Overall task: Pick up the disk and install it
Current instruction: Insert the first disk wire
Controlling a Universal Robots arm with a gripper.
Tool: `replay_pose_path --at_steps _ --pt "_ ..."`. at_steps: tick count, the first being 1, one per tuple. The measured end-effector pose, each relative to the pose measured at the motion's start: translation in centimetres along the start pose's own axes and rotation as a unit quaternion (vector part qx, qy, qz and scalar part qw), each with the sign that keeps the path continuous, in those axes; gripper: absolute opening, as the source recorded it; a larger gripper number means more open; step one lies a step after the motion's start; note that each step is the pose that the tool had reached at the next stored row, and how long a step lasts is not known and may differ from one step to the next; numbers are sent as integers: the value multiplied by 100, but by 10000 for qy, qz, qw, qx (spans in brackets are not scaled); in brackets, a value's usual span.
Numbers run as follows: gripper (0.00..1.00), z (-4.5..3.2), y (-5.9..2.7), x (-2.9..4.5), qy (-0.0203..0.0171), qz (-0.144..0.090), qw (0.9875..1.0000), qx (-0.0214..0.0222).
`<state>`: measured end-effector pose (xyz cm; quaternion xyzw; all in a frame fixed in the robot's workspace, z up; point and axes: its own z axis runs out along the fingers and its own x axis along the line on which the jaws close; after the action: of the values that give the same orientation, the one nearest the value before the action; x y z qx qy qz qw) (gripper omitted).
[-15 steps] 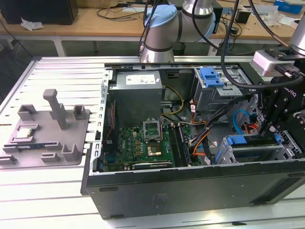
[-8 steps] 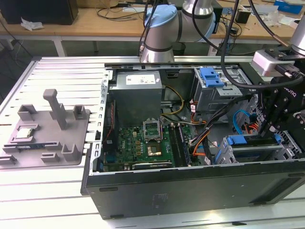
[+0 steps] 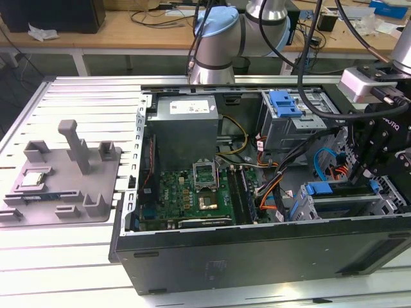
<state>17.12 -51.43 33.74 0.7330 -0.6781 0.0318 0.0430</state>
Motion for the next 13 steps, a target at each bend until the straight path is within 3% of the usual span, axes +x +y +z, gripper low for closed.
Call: replay_pose_path --at_steps 8,10,13 --pt "18 1 0 2 -1 0 10000 0" --pt "36 0 1 2 0 0 10000 0" --pt "42 -1 0 2 0 0 10000 0"
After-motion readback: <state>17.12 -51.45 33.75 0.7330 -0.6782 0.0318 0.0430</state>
